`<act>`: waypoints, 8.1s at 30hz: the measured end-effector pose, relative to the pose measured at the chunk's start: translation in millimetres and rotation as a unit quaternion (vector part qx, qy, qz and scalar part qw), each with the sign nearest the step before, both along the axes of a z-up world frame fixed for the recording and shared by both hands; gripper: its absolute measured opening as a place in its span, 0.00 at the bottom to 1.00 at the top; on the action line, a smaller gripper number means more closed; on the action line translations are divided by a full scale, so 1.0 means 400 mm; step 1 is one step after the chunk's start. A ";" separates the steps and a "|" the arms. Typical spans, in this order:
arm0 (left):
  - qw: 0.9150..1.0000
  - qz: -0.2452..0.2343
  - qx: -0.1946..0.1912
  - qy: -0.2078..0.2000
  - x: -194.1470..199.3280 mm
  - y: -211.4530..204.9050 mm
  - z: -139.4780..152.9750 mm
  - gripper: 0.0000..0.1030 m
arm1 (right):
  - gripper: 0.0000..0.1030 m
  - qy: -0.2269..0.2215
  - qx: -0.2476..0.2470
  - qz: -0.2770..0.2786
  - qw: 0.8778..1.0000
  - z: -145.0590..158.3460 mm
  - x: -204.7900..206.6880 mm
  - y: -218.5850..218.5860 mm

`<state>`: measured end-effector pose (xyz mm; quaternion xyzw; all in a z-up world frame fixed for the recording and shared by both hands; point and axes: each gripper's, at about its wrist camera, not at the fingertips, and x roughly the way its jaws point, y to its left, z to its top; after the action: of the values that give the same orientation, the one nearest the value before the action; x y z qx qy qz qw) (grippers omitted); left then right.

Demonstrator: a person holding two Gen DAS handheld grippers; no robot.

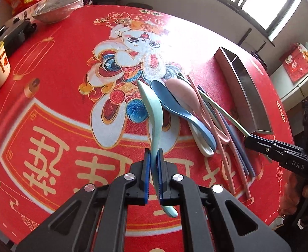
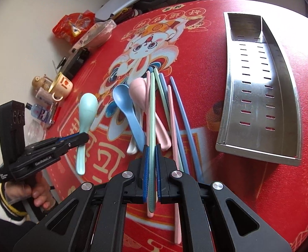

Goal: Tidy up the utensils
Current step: 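Lift the mint spoon with the left tool while the right tool holds the chopstick, then carry the green chopstick into the steel tray and open the right tool, then lower the mint spoon into the steel tray and open the left tool, then move the right tool to the blue spoon in the pile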

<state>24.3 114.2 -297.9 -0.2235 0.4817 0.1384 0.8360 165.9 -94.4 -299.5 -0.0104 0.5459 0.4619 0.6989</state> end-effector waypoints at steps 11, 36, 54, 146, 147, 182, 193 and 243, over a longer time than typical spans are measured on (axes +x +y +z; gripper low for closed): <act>1.000 0.014 0.000 -0.028 -0.010 0.015 0.042 0.06 | 0.05 -0.027 0.048 -0.049 0.997 0.082 0.053 -0.040; 0.999 0.019 -0.003 -0.043 -0.071 0.017 0.058 0.06 | 0.08 0.048 -0.104 0.057 0.992 -0.094 -0.022 0.088; 0.998 0.048 -0.004 -0.047 -0.136 0.042 0.060 0.06 | 0.07 0.046 -0.111 0.049 0.992 -0.092 0.029 0.156; 0.999 0.019 -0.003 -0.031 -0.101 0.008 0.051 0.06 | 0.05 0.036 -0.035 -0.202 0.978 -0.019 0.348 -0.030; 0.999 0.021 -0.003 -0.030 -0.105 0.010 0.051 0.06 | 0.05 0.043 -0.037 -0.200 0.978 -0.030 0.348 -0.024; 0.997 -0.047 0.008 -0.056 0.085 -0.091 0.129 0.06 | 0.85 -0.143 -0.040 -0.189 0.971 0.125 0.182 -0.200; 0.994 -0.093 0.002 -0.052 0.237 -0.209 0.135 0.06 | 0.85 -0.145 -0.018 -0.204 0.968 0.137 0.205 -0.295; 0.997 0.052 0.003 0.057 0.160 -0.052 -0.013 0.84 | 0.85 -0.120 -0.026 -0.140 0.983 0.107 0.129 -0.191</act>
<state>88.2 93.6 -303.1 -0.2377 0.5159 0.1958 0.7994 217.4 -170.9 -256.8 -0.0077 0.4662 0.3406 0.8164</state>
